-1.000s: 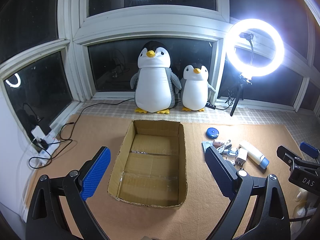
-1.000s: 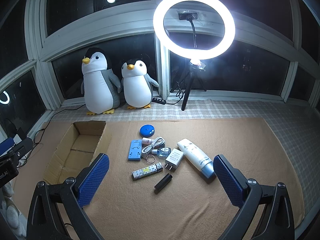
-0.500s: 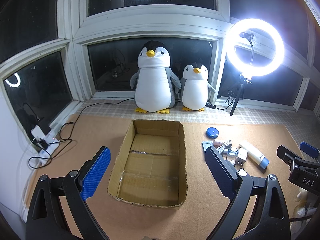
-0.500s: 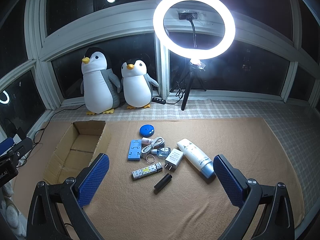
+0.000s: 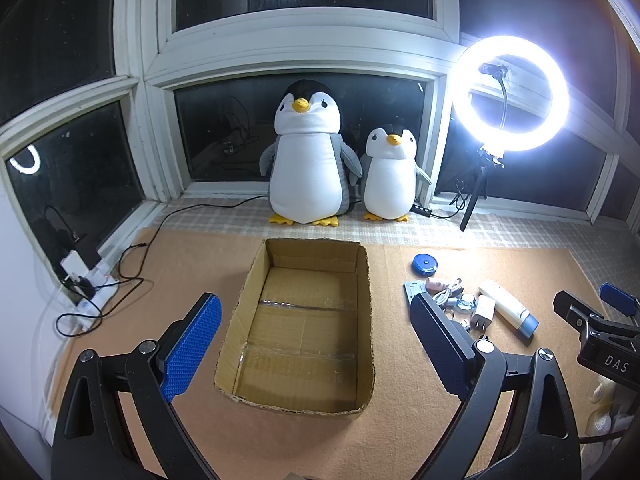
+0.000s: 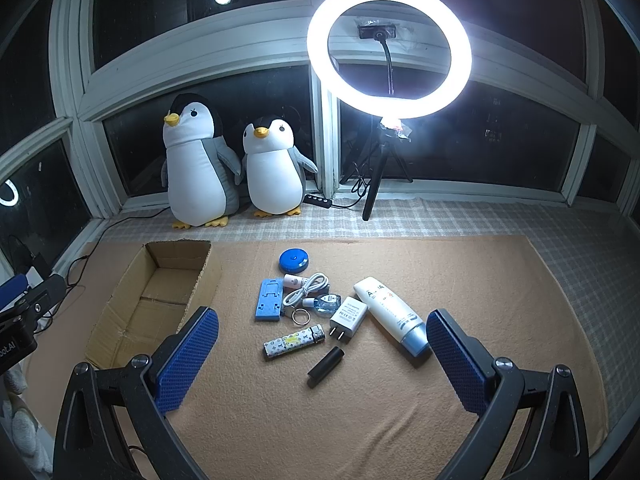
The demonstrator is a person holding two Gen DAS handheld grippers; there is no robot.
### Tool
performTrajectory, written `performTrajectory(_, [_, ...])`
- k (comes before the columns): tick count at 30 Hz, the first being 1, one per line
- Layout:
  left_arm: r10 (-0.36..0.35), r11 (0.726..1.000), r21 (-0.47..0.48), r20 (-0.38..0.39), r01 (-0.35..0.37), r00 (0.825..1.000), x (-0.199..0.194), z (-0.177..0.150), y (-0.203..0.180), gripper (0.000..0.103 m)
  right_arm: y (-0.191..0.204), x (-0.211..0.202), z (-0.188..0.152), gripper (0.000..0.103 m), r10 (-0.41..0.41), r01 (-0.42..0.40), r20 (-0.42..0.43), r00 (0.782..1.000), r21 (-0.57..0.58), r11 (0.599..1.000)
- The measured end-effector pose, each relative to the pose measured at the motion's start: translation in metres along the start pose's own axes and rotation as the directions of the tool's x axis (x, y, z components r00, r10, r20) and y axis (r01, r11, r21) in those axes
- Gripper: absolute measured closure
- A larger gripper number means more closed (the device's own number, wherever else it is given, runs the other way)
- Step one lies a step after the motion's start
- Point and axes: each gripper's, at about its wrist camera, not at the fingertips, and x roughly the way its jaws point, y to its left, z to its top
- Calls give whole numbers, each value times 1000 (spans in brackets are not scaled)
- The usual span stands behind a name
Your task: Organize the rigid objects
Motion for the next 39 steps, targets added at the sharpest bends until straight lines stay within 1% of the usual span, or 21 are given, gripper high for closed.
performTrajectory(24, [4, 1000, -9, -19, -5, 1000, 13, -6, 6, 7, -1, 9, -3, 0, 0, 0, -20, 1000, -2, 1000])
performTrajectory(35, [26, 999, -25, -52, -27, 998, 26, -11, 17, 7, 0, 17, -4, 0, 10, -10, -46, 999, -7, 1000])
performTrajectory(39, [47, 998, -33, -76, -50, 996, 35, -16, 27, 7, 0, 22, -5, 0, 13, -13, -54, 998, -9, 1000])
